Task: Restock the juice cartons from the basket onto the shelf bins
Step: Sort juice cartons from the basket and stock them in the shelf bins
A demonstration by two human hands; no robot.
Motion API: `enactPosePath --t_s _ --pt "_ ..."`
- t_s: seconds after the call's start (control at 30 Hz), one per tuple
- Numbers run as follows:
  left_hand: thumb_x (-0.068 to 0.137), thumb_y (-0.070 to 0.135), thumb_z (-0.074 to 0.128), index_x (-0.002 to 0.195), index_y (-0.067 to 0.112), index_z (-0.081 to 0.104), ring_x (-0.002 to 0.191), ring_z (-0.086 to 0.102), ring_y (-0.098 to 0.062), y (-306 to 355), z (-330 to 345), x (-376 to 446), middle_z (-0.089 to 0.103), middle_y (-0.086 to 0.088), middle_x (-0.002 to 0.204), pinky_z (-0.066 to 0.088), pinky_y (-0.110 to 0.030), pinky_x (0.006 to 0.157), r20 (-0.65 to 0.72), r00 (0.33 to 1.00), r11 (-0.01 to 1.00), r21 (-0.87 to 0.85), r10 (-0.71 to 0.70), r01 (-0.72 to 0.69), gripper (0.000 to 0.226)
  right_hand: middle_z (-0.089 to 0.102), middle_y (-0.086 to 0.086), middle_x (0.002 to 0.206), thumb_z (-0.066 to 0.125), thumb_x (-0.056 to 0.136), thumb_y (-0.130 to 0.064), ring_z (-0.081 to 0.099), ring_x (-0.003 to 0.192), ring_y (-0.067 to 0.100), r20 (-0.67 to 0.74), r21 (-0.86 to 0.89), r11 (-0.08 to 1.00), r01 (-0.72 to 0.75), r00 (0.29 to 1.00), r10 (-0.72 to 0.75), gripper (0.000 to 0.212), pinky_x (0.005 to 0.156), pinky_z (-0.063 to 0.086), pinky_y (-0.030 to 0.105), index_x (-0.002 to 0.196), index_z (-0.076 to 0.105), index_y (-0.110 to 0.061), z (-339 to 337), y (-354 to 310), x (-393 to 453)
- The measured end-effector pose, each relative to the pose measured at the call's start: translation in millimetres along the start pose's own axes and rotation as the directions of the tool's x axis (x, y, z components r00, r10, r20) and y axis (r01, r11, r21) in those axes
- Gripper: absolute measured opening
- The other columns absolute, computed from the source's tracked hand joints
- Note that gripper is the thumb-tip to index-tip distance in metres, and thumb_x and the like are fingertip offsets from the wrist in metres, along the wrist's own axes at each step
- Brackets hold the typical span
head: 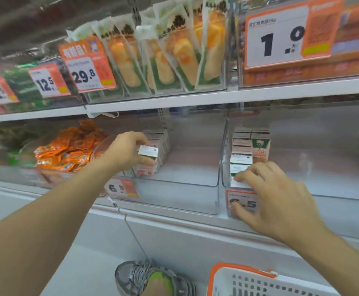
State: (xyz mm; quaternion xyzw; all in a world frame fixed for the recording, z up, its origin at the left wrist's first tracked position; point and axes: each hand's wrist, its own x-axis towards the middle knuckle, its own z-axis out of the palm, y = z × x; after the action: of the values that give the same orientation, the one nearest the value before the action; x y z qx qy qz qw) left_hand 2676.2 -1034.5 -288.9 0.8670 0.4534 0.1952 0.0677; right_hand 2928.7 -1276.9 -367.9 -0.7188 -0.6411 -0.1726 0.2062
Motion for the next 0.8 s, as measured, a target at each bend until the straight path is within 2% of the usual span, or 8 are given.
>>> enactPosePath --t_s 0.2,0.3,0.4,0.5,0.6,0.67,0.73,0.8 --pt "0.072 0.032 0.087 0.119 0.018 0.069 0.118 0.051 -0.032 -25.2 20.9 17.6 0.063 -0.011 0.122 0.044 -0.041 0.098 0.037 0.998 0.886 0.463 -0.055 0.032 0.053 0.054 -0.011 0.096 0.067 0.064 -0.06 0.055 0.09 0.017 -0.023 -0.004 1.0 -0.009 1.0 0.009 0.046 0.045 0.029 0.019 0.1 0.061 -0.032 3.7 -1.7 -0.2" --pt "0.078 0.03 0.082 0.119 0.019 0.066 0.12 0.046 -0.03 -36.0 30.7 18.0 0.059 -0.009 0.124 0.04 -0.041 0.098 -0.038 0.997 0.876 0.477 -0.067 0.077 0.046 0.056 -0.01 0.093 0.074 0.06 -0.056 0.056 0.089 0.018 -0.056 -0.008 1.0 -0.015 0.998 0.015 0.048 0.048 0.02 0.017 0.098 0.065 -0.029 5.3 -2.8 -1.6" --pt "0.079 0.029 0.079 0.124 0.021 0.061 0.119 0.045 -0.029 -33.6 30.0 12.9 0.058 -0.008 0.123 0.039 -0.041 0.097 -0.054 0.994 0.873 0.477 -0.091 0.106 0.05 0.056 -0.008 0.093 0.073 0.061 -0.056 0.056 0.088 0.019 -0.068 -0.019 1.0 -0.008 0.998 0.007 0.047 0.048 0.022 0.018 0.098 0.065 -0.028 4.7 -3.2 -2.3" --pt "0.082 0.024 0.073 0.114 0.013 0.064 0.11 0.05 -0.032 -10.9 31.8 -9.9 0.061 -0.009 0.111 0.043 -0.042 0.093 -0.261 0.965 0.96 0.271 0.004 0.07 0.035 0.056 -0.008 0.093 0.07 0.065 -0.057 0.055 0.089 0.02 -0.067 -0.028 1.0 0.002 0.998 -0.004 0.046 0.046 0.028 0.02 0.099 0.063 -0.028 3.4 -0.9 -2.7" --pt "0.081 0.007 0.061 0.092 0.007 0.064 0.093 0.053 -0.026 51.7 46.9 -59.8 0.06 -0.007 0.092 0.039 -0.028 0.084 -0.536 0.813 0.97 0.043 0.226 -0.241 0.012 0.056 -0.008 0.095 0.064 0.069 -0.059 0.055 0.093 0.019 -0.06 -0.041 0.999 0.011 0.998 -0.014 0.045 0.045 0.039 0.024 0.102 0.063 -0.028 2.7 -1.3 -2.1" --pt "0.079 -0.003 0.059 0.087 0.005 0.061 0.085 0.052 -0.019 103.1 66.5 -100.6 0.059 -0.004 0.086 0.04 -0.025 0.079 -0.588 0.759 0.915 -0.075 0.28 -0.396 0.011 0.056 -0.008 0.101 0.064 0.071 -0.057 0.054 0.099 0.019 -0.034 -0.028 0.999 0.029 0.999 -0.03 0.046 0.048 0.043 0.027 0.107 0.063 -0.029 0.6 0.8 -1.9" --pt "0.081 -0.003 0.058 0.086 0.008 0.061 0.076 0.053 -0.012 144.3 94.1 -141.7 0.059 0.001 0.081 0.043 -0.023 0.071 -0.512 0.819 0.863 -0.257 0.261 -0.435 0.012 0.055 -0.004 0.111 0.067 0.076 -0.046 0.053 0.109 0.022 -0.026 0.129 0.988 0.084 0.996 -0.081 0.046 0.062 0.053 0.037 0.116 0.06 -0.023 -8.2 3.8 -5.2" --pt "0.086 0.005 0.057 0.09 0.016 0.06 0.07 0.053 -0.007 174.8 132.3 -183.2 0.06 0.007 0.079 0.044 -0.024 0.065 -0.283 0.94 0.833 -0.458 0.192 -0.309 0.013 0.055 0.004 0.113 0.065 0.08 -0.028 0.053 0.109 0.028 -0.151 0.316 0.937 0.152 0.983 -0.108 0.039 0.079 0.052 0.042 0.116 0.06 -0.013 -23.3 5.7 -21.8"
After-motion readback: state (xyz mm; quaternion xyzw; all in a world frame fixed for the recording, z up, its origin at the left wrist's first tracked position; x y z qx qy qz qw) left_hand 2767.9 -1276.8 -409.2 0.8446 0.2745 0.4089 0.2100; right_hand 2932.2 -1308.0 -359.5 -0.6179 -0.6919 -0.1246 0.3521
